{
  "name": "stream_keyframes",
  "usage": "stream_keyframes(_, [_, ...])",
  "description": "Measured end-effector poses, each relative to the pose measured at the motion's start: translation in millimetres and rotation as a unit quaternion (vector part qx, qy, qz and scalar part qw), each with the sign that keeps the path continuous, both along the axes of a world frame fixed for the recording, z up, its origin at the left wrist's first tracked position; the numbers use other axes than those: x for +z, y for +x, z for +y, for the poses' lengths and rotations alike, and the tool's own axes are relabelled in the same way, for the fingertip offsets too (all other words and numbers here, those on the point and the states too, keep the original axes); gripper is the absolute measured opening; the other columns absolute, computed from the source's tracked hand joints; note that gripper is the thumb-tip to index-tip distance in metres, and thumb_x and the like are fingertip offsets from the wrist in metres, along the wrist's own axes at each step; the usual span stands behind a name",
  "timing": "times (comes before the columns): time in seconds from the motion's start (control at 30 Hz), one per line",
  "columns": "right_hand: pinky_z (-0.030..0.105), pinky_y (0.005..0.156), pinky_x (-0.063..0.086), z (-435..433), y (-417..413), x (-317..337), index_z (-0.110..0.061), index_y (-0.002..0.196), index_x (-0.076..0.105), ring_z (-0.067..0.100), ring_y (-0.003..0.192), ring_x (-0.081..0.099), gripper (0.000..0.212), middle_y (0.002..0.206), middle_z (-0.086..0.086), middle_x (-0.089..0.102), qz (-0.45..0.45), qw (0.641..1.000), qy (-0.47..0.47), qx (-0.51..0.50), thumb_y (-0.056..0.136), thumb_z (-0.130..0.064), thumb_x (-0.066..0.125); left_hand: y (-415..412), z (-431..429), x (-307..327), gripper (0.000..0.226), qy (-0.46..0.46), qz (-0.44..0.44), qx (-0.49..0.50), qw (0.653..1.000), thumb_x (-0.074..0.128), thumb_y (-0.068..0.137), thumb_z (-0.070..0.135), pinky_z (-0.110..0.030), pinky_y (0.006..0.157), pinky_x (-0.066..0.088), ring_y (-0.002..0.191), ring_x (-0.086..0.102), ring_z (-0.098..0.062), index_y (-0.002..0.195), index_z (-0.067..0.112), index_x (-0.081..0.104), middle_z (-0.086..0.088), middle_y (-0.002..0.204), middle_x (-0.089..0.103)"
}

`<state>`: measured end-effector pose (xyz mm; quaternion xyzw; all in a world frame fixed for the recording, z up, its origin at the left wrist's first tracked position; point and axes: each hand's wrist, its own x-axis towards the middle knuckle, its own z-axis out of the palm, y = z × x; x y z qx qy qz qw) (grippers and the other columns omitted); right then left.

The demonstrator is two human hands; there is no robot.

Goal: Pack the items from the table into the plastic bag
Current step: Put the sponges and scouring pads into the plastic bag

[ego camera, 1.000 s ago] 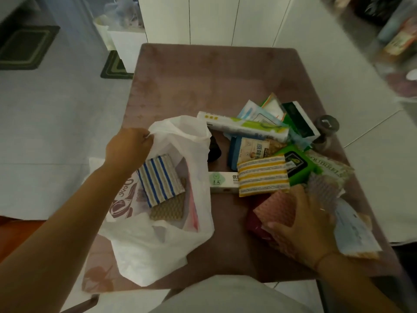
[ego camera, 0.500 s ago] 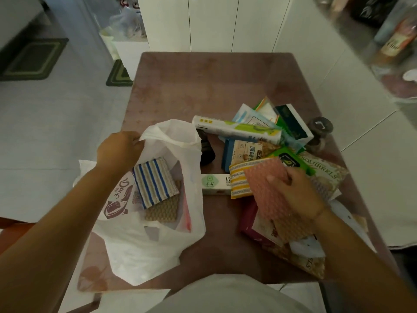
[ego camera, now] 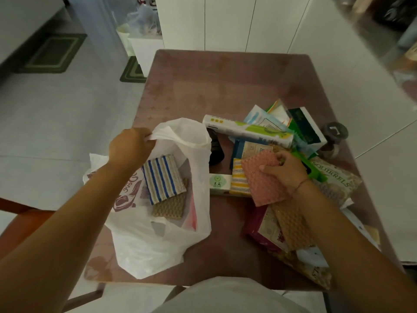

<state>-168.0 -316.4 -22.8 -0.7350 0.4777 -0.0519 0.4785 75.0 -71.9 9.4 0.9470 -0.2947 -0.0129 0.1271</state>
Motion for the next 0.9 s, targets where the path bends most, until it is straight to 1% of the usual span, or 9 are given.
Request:
stream_keyframes(0.07, [0.038,0.08,0.05,8,0,15,-0.013,0.121,0.05,0.023,0.099,0.056,0.054,0.118,0.008,0.056,-0.08,0.99,0.104,-0.052,0.074,-0.016,0.077,0,0,2,0.029,0.001,0.006,0.0,1.0,0.047,0.095,0.03,-0.03,0.061,0.038,0.068,0.056,-0.024,0.098,0.01,0.068,-0.006,0.079,0.061])
stream_keyframes(0.13, [0.036,0.075,0.052,21,0,30,-0.013,0.12,0.054,0.022,0.096,0.06,0.048,0.115,0.008,0.06,-0.14,0.964,0.214,-0.065,0.076,-0.011,0.073,2,-1,4,0.028,-0.002,0.011,0.002,1.0,0.047,0.095,0.029,-0.03,0.061,0.039,0.068,0.057,-0.025,0.097,0.009,0.067,-0.008,0.079,0.061])
stream_keyframes(0.23, [0.037,0.08,0.052,54,3,38,-0.009,0.11,0.06,0.023,0.096,0.062,0.029,0.109,0.009,0.065,-0.152,0.928,0.34,-0.006,0.082,-0.006,0.064,4,-3,5,0.027,-0.01,0.013,0.003,1.0,0.046,0.094,0.027,-0.029,0.06,0.039,0.067,0.056,-0.027,0.088,0.008,0.064,-0.01,0.075,0.06])
stream_keyframes(0.33, [0.032,0.08,0.052,96,24,26,-0.009,0.105,0.062,0.021,0.097,0.063,0.022,0.105,0.006,0.066,-0.12,0.914,0.381,0.062,0.083,-0.006,0.064,6,-5,5,0.027,-0.009,0.012,0.01,1.0,0.045,0.093,0.027,-0.028,0.059,0.036,0.063,0.053,-0.027,0.078,0.009,0.059,-0.01,0.071,0.057])
stream_keyframes(0.43, [0.033,0.082,0.054,132,65,0,-0.004,0.117,0.06,0.027,0.105,0.062,0.038,0.116,0.012,0.065,-0.107,0.929,0.348,0.065,0.081,-0.009,0.069,9,-4,5,0.029,-0.014,0.005,0.012,1.0,0.046,0.092,0.026,-0.028,0.058,0.036,0.065,0.055,-0.032,0.079,0.005,0.062,-0.012,0.07,0.057])
stream_keyframes(0.57, [0.046,0.091,0.053,164,116,-30,-0.001,0.114,0.062,0.034,0.107,0.062,0.043,0.114,0.018,0.066,-0.114,0.96,0.249,0.057,0.076,-0.016,0.076,12,1,4,0.027,-0.024,0.006,0.013,1.0,0.05,0.091,0.026,-0.029,0.058,0.035,0.067,0.054,-0.032,0.084,0.005,0.065,-0.011,0.07,0.056])
stream_keyframes(0.67, [0.037,0.09,0.052,176,133,-45,-0.003,0.114,0.061,0.03,0.106,0.062,0.047,0.113,0.015,0.066,-0.09,0.977,0.175,0.084,0.074,-0.022,0.077,13,5,0,0.027,-0.031,0.006,0.004,0.999,0.052,0.092,0.027,-0.029,0.057,0.033,0.064,0.052,-0.029,0.088,0.005,0.068,-0.011,0.072,0.059])
stream_keyframes(0.77, [0.034,0.092,0.049,181,138,-57,-0.004,0.12,0.052,0.028,0.111,0.058,0.057,0.12,0.013,0.061,-0.056,0.985,0.123,0.108,0.074,-0.026,0.077,15,8,-3,0.026,-0.039,0.013,0.006,0.999,0.053,0.091,0.029,-0.029,0.057,0.035,0.066,0.056,-0.031,0.087,0.008,0.068,-0.01,0.072,0.06])
stream_keyframes(0.9, [0.038,0.111,0.035,180,139,-60,-0.006,0.14,0.029,0.027,0.132,0.04,0.083,0.142,0.013,0.04,-0.051,0.991,0.034,0.122,0.074,-0.026,0.076,14,6,-8,0.022,-0.047,0.019,0.0,0.999,0.056,0.09,0.027,-0.029,0.059,0.037,0.069,0.058,-0.03,0.094,0.01,0.07,-0.012,0.08,0.067])
